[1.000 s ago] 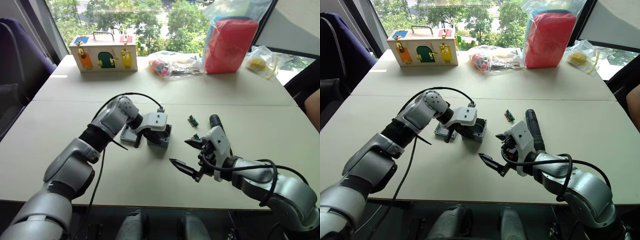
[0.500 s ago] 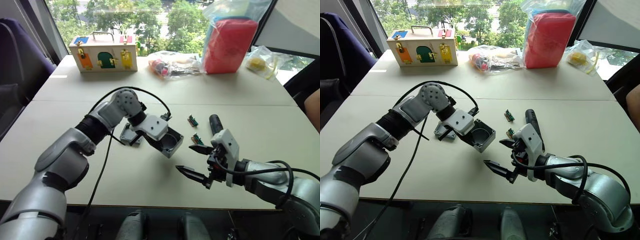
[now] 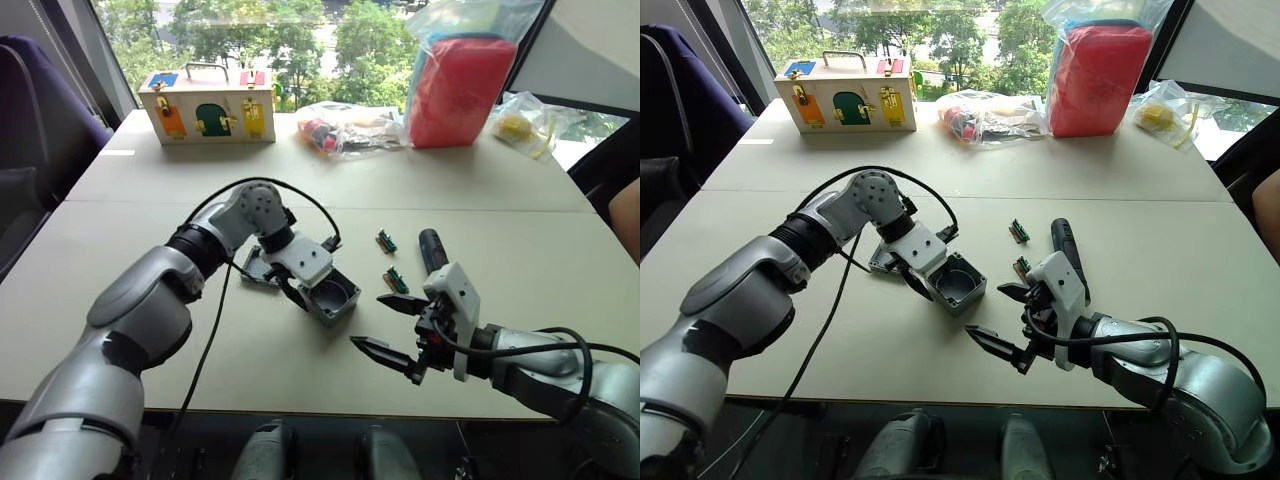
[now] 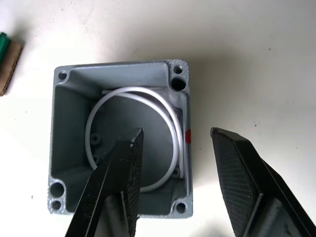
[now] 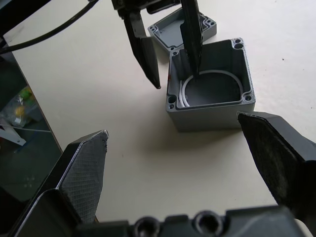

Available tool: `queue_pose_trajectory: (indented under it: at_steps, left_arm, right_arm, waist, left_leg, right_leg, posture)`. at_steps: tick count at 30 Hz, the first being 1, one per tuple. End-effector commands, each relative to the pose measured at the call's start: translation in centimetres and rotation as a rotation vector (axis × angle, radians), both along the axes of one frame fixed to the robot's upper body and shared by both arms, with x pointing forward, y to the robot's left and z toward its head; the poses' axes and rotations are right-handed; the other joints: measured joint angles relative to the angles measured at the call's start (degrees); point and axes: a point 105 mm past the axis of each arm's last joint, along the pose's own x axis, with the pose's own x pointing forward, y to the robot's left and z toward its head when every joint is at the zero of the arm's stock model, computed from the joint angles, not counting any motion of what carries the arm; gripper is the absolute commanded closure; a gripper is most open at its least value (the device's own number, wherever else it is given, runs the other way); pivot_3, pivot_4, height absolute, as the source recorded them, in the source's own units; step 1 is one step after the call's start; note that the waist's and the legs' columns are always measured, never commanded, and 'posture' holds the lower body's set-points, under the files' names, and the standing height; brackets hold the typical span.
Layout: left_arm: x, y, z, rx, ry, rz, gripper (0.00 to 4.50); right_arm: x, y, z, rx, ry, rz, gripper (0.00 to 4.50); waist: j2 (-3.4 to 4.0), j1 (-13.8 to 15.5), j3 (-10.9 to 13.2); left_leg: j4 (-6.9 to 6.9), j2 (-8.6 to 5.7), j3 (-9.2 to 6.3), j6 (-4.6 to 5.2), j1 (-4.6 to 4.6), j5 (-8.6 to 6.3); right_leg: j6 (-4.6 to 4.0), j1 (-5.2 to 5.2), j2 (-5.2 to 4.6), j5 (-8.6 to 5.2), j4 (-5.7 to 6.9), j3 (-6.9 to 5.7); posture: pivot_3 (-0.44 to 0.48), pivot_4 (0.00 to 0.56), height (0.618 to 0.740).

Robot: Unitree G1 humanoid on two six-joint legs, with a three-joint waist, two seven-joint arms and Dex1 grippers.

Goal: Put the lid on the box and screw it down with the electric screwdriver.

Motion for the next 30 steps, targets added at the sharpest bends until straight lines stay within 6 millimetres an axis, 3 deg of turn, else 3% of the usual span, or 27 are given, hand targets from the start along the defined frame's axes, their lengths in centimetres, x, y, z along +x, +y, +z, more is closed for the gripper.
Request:
queue_pose_trajectory:
  at_steps: [1,4,7,11,15,22,27,30]
  left_arm:
    - [1.2,1.0,6.7,-0.171,-0.050,0.146,2.53]
    - [2.2,3.3,8.9,-0.262,-0.030,0.352,2.53]
    - [3.5,6.1,9.4,-0.371,-0.001,0.641,2.53]
    - [5.9,8.5,8.4,-0.495,0.110,1.148,2.53]
    - [6.0,10.8,5.6,-0.478,0.187,1.473,2.53]
    - [5.2,11.6,3.0,-0.466,0.215,1.691,2.53]
    - [4.5,11.7,0.5,-0.398,0.224,1.744,2.53]
    - [4.5,11.7,-0.9,-0.375,0.246,1.769,2.53]
  right_arm:
    - [0.0,0.1,2.5,0.031,-0.071,0.074,0.00]
    - [1.2,0.1,4.7,0.071,-0.156,0.091,0.00]
    - [2.4,0.8,6.5,0.063,-0.235,0.148,0.00]
    - [2.6,2.2,6.0,-0.034,-0.267,0.249,0.00]
    - [3.4,3.1,3.9,-0.199,-0.313,0.325,0.00]
    - [4.4,4.4,3.7,-0.207,-0.372,0.364,0.00]
    - [4.4,5.0,4.7,-0.168,-0.384,0.361,0.00]
    - [4.0,5.4,6.0,-0.047,-0.340,0.343,0.00]
  waist:
    - [-0.01,-0.2,0.0]
    - [0.00,-0.6,0.0]
    - [0.01,-1.3,0.0]
    - [-0.02,-1.0,0.0]
    - [-0.06,-1.2,0.0]
    - [-0.07,-1.1,0.0]
    - [-0.06,-1.1,0.0]
    - [-0.06,-1.1,0.0]
  left_leg:
    - [0.06,0.01,0.00,0.06,-0.01,-0.04]
    - [0.18,0.01,0.01,0.21,-0.02,-0.12]
    - [0.24,-0.04,0.03,0.25,0.04,-0.15]
    - [0.25,-0.05,-0.06,0.25,0.06,-0.15]
    - [0.34,-0.17,-0.06,0.25,-0.02,-0.15]
    - [0.33,-0.19,-0.07,0.12,-0.03,-0.08]
    - [0.32,-0.19,-0.07,-0.16,-0.01,0.07]
    - [0.29,-0.19,-0.07,-0.21,0.00,0.10]
  right_leg:
    - [0.01,0.00,0.01,-0.01,0.02,0.00]
    - [0.09,0.00,0.00,-0.05,0.08,0.00]
    - [0.22,-0.01,-0.05,-0.16,0.30,0.02]
    - [0.32,-0.01,-0.04,-0.29,0.51,0.03]
    - [0.34,-0.02,-0.11,-0.29,0.53,0.02]
    - [0.34,-0.07,-0.16,-0.29,0.63,0.07]
    - [0.34,-0.06,-0.22,-0.29,0.62,0.08]
    - [0.34,-0.08,-0.34,-0.28,0.63,0.08]
  posture:
    - [0.000,0.150,0.740]
    - [0.000,0.150,0.740]
    - [0.000,0.150,0.740]
    - [0.000,0.150,0.740]
    - [0.000,0.150,0.740]
    - [0.000,0.150,0.740]
    - [0.000,0.150,0.740]
    - [0.000,0.150,0.740]
